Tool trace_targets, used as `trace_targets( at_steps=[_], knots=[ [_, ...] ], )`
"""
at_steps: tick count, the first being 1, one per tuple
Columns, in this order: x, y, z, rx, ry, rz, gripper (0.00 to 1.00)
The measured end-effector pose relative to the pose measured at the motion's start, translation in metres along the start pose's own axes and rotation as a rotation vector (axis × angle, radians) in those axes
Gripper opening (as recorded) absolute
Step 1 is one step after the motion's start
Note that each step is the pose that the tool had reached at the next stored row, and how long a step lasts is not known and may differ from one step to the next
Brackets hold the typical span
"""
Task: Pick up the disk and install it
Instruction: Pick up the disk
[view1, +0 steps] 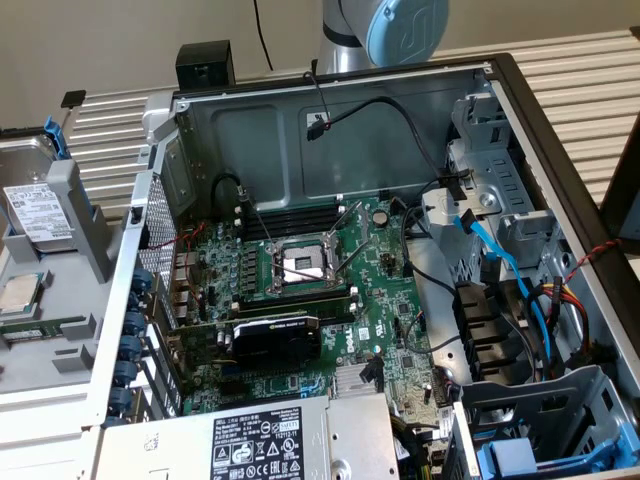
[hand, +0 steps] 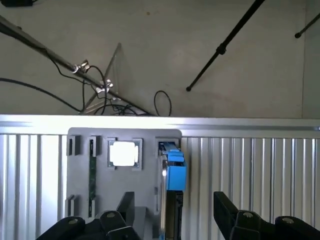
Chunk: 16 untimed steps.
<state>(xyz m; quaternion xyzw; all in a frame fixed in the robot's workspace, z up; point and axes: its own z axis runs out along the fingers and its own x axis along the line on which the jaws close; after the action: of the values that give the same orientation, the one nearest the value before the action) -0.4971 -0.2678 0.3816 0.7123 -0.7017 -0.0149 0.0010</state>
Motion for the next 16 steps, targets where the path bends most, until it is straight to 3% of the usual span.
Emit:
trace_targets(
  at_steps=[1,7,10,16],
  knots=[
    [0.000,0.0000,0.0014,-0.0001,0.0004,-0.017,0.74],
    [0.000,-0.0007,0.0075,-0.0022,0.0026,-0.118,0.74],
    [0.000,-0.0022,0.0124,-0.0022,0.0025,-0.124,0.74],
    [0.000,-0.0025,0.0215,-0.0011,-0.0040,-0.092,0.74]
  ],
)
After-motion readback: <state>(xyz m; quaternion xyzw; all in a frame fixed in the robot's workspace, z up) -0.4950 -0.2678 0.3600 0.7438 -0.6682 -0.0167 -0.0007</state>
